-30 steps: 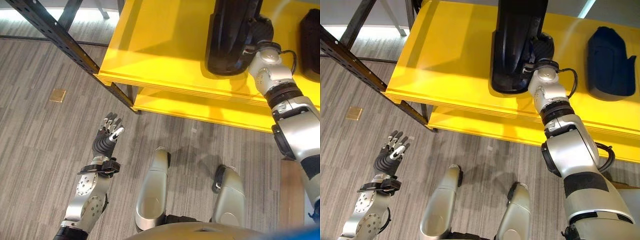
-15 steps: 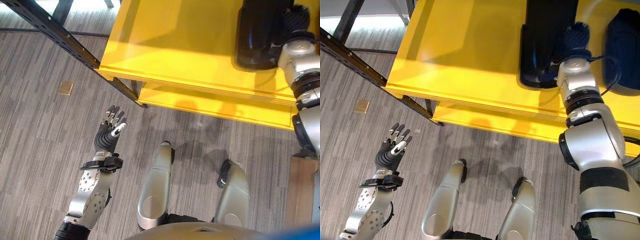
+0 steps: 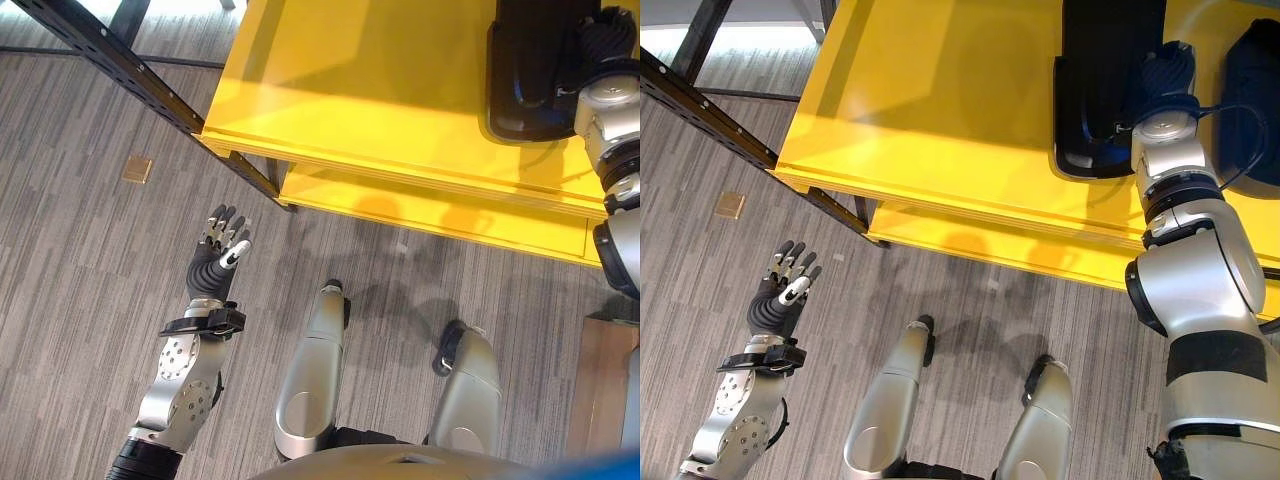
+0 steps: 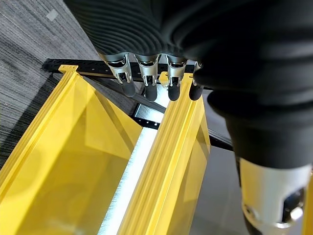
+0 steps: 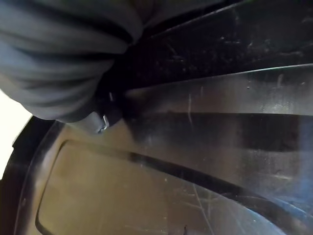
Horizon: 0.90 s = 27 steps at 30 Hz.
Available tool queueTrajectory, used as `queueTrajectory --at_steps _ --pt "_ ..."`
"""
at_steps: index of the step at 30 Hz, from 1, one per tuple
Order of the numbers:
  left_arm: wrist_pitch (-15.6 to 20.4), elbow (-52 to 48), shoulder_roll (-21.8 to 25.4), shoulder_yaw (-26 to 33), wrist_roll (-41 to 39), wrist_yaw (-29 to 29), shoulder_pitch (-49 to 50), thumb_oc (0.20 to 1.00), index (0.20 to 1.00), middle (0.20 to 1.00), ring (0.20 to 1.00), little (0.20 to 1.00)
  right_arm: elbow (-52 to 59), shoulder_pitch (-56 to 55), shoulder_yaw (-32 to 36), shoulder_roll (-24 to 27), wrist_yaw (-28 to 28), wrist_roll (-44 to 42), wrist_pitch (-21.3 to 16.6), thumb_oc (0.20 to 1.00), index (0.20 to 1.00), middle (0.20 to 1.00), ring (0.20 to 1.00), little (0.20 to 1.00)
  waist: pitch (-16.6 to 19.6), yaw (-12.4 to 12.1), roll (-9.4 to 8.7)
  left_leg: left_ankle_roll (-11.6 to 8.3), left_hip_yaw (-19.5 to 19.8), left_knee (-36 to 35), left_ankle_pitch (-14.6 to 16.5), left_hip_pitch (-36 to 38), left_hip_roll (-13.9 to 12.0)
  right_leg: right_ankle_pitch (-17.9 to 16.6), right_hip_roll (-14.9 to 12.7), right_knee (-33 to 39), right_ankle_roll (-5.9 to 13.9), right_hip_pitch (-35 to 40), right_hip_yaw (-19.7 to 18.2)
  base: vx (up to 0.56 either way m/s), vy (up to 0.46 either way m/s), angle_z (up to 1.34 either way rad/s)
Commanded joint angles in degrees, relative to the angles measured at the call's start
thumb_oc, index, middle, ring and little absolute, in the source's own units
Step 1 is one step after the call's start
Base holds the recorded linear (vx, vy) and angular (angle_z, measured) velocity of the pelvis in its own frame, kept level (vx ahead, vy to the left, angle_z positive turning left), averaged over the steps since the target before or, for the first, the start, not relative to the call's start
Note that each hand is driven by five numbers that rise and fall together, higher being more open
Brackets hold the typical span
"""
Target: Move parts from the plastic box to the shelf.
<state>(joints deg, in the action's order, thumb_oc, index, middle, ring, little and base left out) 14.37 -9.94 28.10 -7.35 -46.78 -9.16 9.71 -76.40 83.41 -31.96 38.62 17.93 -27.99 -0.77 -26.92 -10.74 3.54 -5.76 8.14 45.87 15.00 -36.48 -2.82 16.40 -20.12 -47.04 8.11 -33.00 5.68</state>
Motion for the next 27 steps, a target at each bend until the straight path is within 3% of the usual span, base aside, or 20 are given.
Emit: queueTrajectory --at_steps 1,5,6,7,27 --pt "3.9 -4.1 2.7 0.8 -0.9 -0.6 -0.7 1.0 1.0 1.0 1.0 1.0 -1.0 6.2 1.4 -0.4 1.3 -1.8 -3.0 0.2 0.2 0.2 0.2 0.2 0.6 -1.3 0.51 3.8 1.0 -1.0 4.3 0.7 -1.1 6.8 1.8 -1.5 -4.52 4.1 0.6 0.0 0.0 0.0" --pt "3.9 -4.0 2.7 0.7 -1.0 -0.6 -0.7 1.0 1.0 1.0 1.0 1.0 -1.3 6.3 2.0 -0.6 1.5 -2.6 -3.0 0.2 0.2 0.2 0.2 0.2 0.5 -1.4 0.61 3.79 1.2 -1.2 4.1 0.6 -0.9 6.9 1.6 -1.4 -4.53 4.2 0.8 0.0 0.002 0.03" --pt "3.9 -3.8 2.7 0.6 -1.0 -0.6 -0.7 1.0 1.0 1.0 1.0 1.0 -1.4 6.2 2.4 -0.6 1.5 -3.0 -3.1 0.479 0.479 0.479 0.479 0.479 0.4 -1.4 0.65 3.78 1.2 -1.2 4.1 0.5 -0.8 6.9 1.6 -1.4 -4.53 4.2 0.8 0.0 0.0 0.0" --pt "3.9 -3.7 2.8 0.5 -1.1 -0.6 -0.8 1.0 1.0 1.0 1.0 1.0 -1.6 6.2 2.7 -0.6 1.4 -3.3 -3.0 1.0 1.0 1.0 1.0 1.0 0.4 -1.5 0.74 3.75 1.2 -1.3 3.9 0.5 -0.8 6.9 1.5 -1.4 -4.52 4.2 0.9 0.0 0.0 0.0" --pt "4.4 -3.2 2.9 0.3 -1.6 -0.7 -1.4 1.0 1.0 1.0 1.0 1.0 -0.6 6.6 5.2 -2.0 1.8 -8.9 -4.2 1.0 1.0 1.0 1.0 1.0 0.1 -1.7 0.83 3.69 1.3 -1.9 3.5 0.7 -0.5 6.8 1.3 -1.2 -4.61 4.6 1.0 0.0 0.001 0.01"
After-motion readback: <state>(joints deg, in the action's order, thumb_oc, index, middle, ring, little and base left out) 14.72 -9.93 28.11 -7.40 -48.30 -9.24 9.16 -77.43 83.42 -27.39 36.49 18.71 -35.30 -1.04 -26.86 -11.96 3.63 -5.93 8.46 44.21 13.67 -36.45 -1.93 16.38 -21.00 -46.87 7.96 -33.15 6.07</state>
